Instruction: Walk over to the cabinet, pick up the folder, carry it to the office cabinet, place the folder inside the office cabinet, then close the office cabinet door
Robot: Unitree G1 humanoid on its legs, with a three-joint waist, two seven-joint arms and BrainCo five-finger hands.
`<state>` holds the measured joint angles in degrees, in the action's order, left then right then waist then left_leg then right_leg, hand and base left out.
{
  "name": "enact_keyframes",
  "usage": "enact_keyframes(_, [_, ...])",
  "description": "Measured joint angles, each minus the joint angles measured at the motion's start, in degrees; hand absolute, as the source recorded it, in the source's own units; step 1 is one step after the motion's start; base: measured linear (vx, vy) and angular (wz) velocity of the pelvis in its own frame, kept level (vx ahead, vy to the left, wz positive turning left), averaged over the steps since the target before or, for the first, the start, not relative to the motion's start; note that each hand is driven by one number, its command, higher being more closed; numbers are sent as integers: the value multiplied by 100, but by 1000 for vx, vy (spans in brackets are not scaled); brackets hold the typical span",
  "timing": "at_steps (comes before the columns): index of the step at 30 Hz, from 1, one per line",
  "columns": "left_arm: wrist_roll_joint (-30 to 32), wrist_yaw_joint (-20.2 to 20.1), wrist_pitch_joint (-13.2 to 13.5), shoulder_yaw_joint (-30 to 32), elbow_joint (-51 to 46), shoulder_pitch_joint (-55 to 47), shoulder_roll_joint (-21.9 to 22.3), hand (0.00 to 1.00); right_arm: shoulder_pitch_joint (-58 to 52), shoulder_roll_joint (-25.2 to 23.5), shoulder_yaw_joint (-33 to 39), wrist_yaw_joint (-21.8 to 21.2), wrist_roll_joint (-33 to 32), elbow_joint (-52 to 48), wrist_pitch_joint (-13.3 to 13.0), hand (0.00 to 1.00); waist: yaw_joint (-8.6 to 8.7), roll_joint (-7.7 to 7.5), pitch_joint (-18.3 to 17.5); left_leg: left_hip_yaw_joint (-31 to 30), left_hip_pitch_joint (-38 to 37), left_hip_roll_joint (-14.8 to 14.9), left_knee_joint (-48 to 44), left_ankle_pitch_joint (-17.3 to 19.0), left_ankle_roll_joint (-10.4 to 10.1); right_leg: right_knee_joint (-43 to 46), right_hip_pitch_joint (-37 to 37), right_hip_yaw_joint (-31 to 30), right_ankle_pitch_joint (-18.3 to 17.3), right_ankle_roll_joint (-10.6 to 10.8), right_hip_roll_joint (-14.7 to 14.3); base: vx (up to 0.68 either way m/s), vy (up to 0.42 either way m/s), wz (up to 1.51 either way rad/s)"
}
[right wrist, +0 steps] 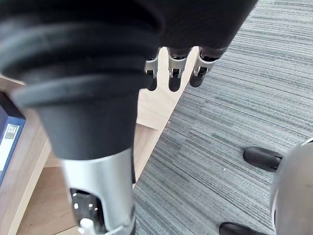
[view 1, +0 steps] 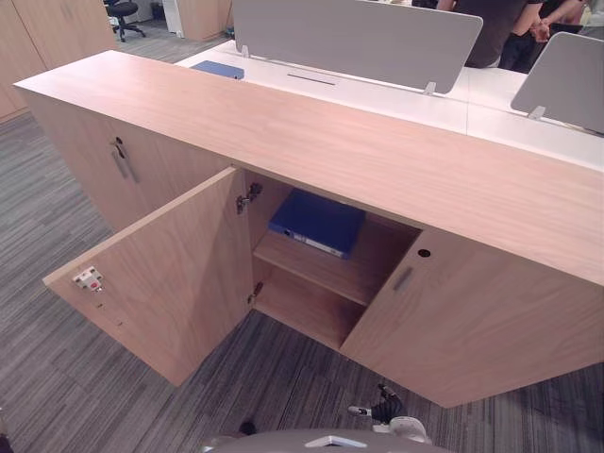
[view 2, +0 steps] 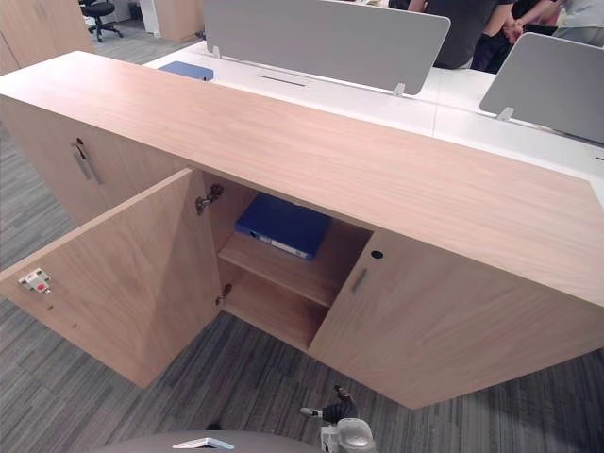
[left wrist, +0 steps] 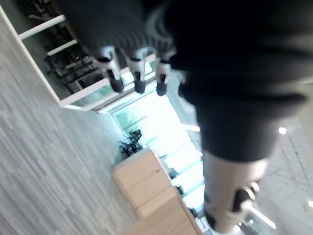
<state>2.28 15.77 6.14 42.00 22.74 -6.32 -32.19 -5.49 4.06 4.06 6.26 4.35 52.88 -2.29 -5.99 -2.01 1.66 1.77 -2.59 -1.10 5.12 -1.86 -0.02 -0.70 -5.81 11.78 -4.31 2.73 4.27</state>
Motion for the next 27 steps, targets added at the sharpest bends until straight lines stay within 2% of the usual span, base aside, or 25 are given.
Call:
enact_keyframes(2, [-3, -116, -1, -107, -221, -55, 241, 0, 5, -1, 85, -2, 5, -23, 0, 0, -3, -6, 4, -6, 41, -25, -1, 21, 15, -23, 8, 3, -14, 21, 24, 64, 0, 4])
enact_keyframes(8, [-103, -241, 3, -507, -651, -170, 577, 0, 46, -4, 178, -10, 6, -23, 7, 0, 4, -52, 21, 0, 7, -116, -7, 69, 53, -14, -12, -20, 34, 58, 53, 138, 10, 1])
enact_keyframes(15, [-232, -595, 12, -1022, -649, -295, 647, 0, 308, 0, 178, -105, 5, -19, 28, 0, 19, -67, 73, 122, -51, -115, -8, 69, 52, 10, -33, -96, 92, -29, 63, 57, 11, -1])
enact_keyframes(21, [-446, -659, 15, -1099, -621, -344, 648, 0, 352, -1, 177, -108, 5, 7, 29, 0, 127, -57, 80, 166, -56, -75, -3, 70, 53, 25, -5, -152, 142, -55, 40, -66, -4, -6])
enact_keyframes(23, [-447, -733, 17, -1180, -584, -343, 648, 0, 325, 0, 176, -112, 5, 47, 30, 0, 152, -4, 118, 223, -78, -70, -1, 66, 62, 25, 0, -171, 150, -40, 41, -152, -11, -13])
enact_keyframes(27, [-447, -864, 24, -1312, -532, -345, 657, 0, 288, 0, 173, -114, 5, 174, 36, 0, 184, -29, 136, 272, -105, -52, 0, 75, 30, 22, 3, -182, 127, -13, 44, -133, -22, -11])
